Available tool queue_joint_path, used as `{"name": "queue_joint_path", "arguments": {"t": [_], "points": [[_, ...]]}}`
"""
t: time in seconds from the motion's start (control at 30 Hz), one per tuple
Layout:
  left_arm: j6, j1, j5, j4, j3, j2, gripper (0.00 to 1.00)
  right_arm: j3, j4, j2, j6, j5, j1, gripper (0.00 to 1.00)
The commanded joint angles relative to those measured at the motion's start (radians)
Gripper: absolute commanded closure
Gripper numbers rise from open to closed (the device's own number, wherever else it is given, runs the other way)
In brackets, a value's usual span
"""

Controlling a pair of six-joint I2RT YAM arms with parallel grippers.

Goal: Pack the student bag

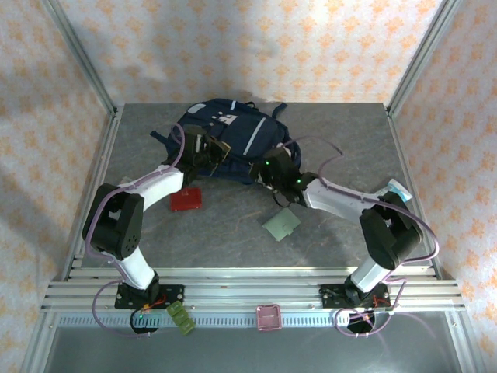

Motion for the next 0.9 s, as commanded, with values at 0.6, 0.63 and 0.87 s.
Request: {"name": "queue_joint_path", "arguments": {"t": [0.6, 0.63, 0.87], "points": [[-0.011, 0.005, 0.058, 0.161, 0.033, -0.071, 1.0, 0.371, -0.482, 0.226, 0.001, 0.378, 0.081, 0.8], [-0.011, 0.005, 0.061, 0.162, 0.033, -0.069, 1.0, 0.364, -0.474, 0.219, -0.001, 0.371, 0.078, 0.84], [-0.006, 0.009, 0.06, 0.163, 0.023, -0.07, 1.0, 0.32, -0.449, 0.192, -0.014, 0.354, 0.065, 1.0]]}}
